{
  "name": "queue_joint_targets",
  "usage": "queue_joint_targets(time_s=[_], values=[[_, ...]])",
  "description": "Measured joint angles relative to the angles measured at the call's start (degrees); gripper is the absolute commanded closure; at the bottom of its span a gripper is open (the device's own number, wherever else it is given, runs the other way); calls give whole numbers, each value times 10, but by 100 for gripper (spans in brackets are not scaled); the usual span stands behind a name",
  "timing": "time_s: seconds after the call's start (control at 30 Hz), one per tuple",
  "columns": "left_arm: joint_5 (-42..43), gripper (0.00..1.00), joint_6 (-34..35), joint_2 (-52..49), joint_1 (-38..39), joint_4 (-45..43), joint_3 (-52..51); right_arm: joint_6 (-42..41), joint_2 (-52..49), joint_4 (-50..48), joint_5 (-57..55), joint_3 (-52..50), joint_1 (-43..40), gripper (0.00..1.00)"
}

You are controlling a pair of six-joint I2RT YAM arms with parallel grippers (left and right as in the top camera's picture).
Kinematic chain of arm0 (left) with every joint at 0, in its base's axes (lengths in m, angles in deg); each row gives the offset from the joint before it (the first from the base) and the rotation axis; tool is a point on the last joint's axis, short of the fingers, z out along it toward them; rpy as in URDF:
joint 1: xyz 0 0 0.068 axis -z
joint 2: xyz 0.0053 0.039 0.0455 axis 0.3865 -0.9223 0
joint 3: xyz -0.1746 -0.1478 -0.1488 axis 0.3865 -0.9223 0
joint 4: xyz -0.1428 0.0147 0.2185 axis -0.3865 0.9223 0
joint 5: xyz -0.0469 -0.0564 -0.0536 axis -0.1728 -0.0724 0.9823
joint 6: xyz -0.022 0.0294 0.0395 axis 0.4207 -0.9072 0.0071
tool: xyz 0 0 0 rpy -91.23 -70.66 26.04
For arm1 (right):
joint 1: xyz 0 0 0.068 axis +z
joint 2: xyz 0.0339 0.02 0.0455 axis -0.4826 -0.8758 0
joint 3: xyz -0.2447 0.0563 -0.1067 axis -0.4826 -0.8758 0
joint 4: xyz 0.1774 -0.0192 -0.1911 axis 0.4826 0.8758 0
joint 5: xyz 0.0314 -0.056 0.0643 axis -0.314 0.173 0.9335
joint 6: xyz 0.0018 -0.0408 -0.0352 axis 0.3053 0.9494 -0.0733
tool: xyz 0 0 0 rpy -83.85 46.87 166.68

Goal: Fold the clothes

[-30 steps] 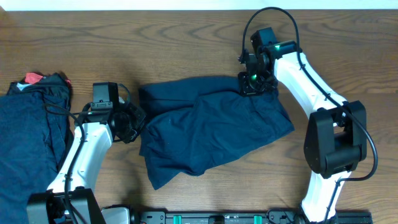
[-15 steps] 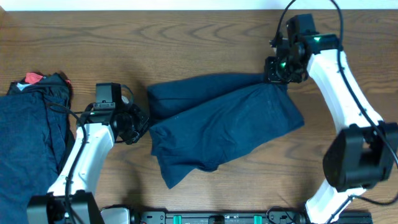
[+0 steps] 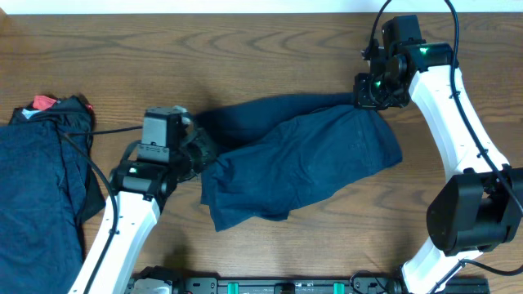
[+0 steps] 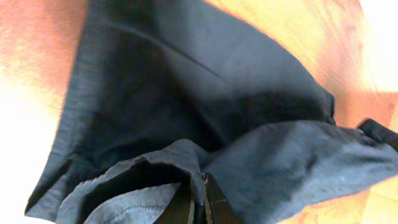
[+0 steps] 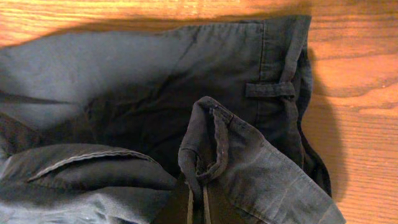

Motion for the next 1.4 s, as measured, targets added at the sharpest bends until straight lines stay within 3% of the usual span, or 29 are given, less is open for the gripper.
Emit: queue_joint_targets(time_s=[0.3, 0.83, 1.4], values=[[-108, 94, -17, 9, 81, 10, 69, 0, 0, 5, -9, 0, 0, 99], [-182, 94, -65, 0, 83, 10, 152, 0, 0, 4, -19, 0, 0, 99], [-223, 94, -98, -268, 56, -182, 154, 0, 0, 23, -35, 0, 0, 99]])
